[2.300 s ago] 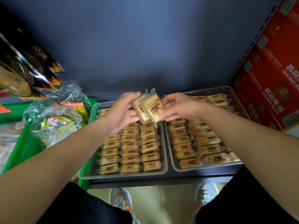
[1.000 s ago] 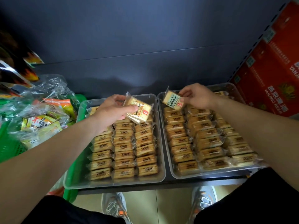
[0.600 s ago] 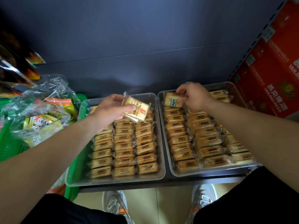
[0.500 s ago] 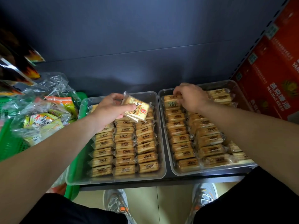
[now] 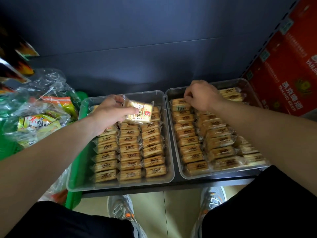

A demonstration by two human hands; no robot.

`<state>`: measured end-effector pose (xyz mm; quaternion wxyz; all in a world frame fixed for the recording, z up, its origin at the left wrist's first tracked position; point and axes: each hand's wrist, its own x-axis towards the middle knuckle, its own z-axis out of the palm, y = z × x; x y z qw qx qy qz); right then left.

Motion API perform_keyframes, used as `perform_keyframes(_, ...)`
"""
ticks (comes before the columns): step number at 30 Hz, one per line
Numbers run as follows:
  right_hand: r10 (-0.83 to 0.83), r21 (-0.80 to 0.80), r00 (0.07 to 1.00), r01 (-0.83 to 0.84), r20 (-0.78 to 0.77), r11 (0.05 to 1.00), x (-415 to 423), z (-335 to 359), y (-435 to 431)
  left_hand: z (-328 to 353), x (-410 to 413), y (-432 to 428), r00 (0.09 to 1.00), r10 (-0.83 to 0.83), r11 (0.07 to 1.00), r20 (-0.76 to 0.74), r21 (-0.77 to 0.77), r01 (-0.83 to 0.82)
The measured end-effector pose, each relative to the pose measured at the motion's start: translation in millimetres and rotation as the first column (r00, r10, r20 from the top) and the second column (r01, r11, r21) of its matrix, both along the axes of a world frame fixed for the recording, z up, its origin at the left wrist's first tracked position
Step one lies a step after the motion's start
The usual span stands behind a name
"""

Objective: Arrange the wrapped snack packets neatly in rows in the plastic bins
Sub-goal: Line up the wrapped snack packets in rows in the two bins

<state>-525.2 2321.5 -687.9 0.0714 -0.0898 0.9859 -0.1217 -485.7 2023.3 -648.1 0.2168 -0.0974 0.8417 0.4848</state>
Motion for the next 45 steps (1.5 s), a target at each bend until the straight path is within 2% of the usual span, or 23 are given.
perform_keyframes(3, -0.063, -0.246, 0.995, 0.079, 0.072, 0.966, 15, 22, -9, 7, 4, -7, 1.0, 0.009, 1.0, 0.007, 0.005, -0.009)
perform_keyframes(7, 0.122, -0.517, 0.941, 0.063, 0.316, 0.854, 50, 44, -62, 17, 15, -26, 0.998, -0.059, 0.998, 0.037, 0.013, 0.058)
perform_keyframes(10, 0.258, -0.599, 0.872, 0.049, 0.416, 0.799, 63, 50, -106, 27, 31, -41, 0.994, -0.104, 0.993, 0.044, 0.053, 0.102)
perform_keyframes(14, 0.371, -0.652, 0.801, 0.03, 0.469, 0.758, 64, 47, -139, 36, 53, -62, 0.997, -0.064, 0.987, 0.04, 0.153, 0.057)
perform_keyframes(16, 0.422, -0.67, 0.749, 0.039, 0.511, 0.742, 65, 45, -149, 40, 62, -72, 0.998, -0.059, 0.981, 0.029, 0.185, 0.053)
perform_keyframes(18, 0.428, -0.673, 0.743, 0.04, 0.514, 0.739, 65, 46, -159, 43, 68, -80, 0.997, -0.075, 0.987, 0.023, 0.143, 0.071)
perform_keyframes(21, 0.354, -0.589, 0.81, -0.014, 0.467, 0.808, 64, 43, -173, 39, 65, -105, 0.993, -0.117, 0.989, -0.01, -0.092, 0.115)
perform_keyframes(23, 0.296, -0.495, 0.849, -0.047, 0.438, 0.868, 63, 34, -179, 30, 59, -131, 0.992, -0.117, 0.958, -0.04, -0.269, 0.102)
perform_keyframes(25, 0.246, -0.446, 0.871, -0.036, 0.424, 0.894, 62, 19, -185, 22, 56, -153, 0.988, -0.151, 0.878, -0.037, -0.465, 0.117)
perform_keyframes(27, 0.194, -0.398, 0.901, -0.027, 0.387, 0.917, 61, 2, -195, 15, 53, -165, 0.982, -0.188, 0.807, 0.007, -0.569, 0.158)
perform_keyframes(31, 0.127, -0.373, 0.942, -0.002, 0.312, 0.928, 60, -34, -228, 1, 49, -168, 0.966, -0.248, 0.756, 0.076, -0.608, 0.242)
perform_keyframes(35, 0.087, -0.428, 0.967, 0.025, 0.24, 0.903, 65, -54, -253, -12, 45, -163, 0.956, -0.269, 0.764, 0.114, -0.578, 0.285)
perform_keyframes(39, 0.041, -0.508, 0.987, 0.045, 0.157, 0.86, 75, -59, -261, -17, 41, -155, 0.947, -0.299, 0.726, 0.122, -0.615, 0.308)
perform_keyframes(42, 0.046, -0.545, 0.988, 0.042, 0.145, 0.837, 79, -62, -265, -19, 40, -152, 0.945, -0.303, 0.707, 0.124, -0.636, 0.311)
perform_keyframes(45, 0.072, -0.507, 0.988, 0.008, 0.139, 0.862, 78, -67, -267, -23, 41, -149, 0.94, -0.319, 0.667, 0.118, -0.676, 0.312)
